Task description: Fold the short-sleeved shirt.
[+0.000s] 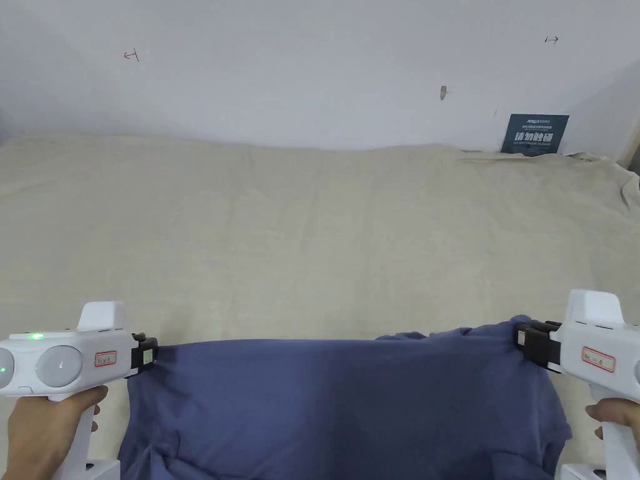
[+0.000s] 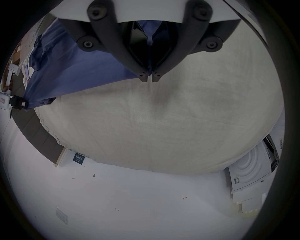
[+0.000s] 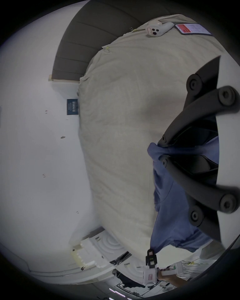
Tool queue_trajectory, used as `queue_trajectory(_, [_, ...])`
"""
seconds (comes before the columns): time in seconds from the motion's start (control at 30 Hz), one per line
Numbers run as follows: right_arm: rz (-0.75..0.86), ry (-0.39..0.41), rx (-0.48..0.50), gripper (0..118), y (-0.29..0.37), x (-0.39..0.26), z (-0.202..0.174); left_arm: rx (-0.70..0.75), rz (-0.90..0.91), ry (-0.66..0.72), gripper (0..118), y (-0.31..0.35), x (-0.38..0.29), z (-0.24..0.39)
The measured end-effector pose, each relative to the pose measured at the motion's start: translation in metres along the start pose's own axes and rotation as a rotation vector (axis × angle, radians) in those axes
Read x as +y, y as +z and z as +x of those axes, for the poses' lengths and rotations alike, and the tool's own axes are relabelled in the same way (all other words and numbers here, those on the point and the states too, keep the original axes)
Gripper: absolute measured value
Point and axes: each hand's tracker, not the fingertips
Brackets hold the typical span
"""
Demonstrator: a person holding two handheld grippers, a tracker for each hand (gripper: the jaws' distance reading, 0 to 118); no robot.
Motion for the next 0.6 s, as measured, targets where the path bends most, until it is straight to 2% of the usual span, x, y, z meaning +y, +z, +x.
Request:
queue_trajectory(0.27, [0.054,0.009,0.043,5,0.076,-0.034,0.009,-0.008,0.034,-0.039,0,0.064,-0.025,-0.001])
queue_trajectory(0.6, [0.005,-0.034,0.04,5,0.125,-0.113,0.018,-0.01,-0.008,-0.06,0,0.108,-0.098,-0.005])
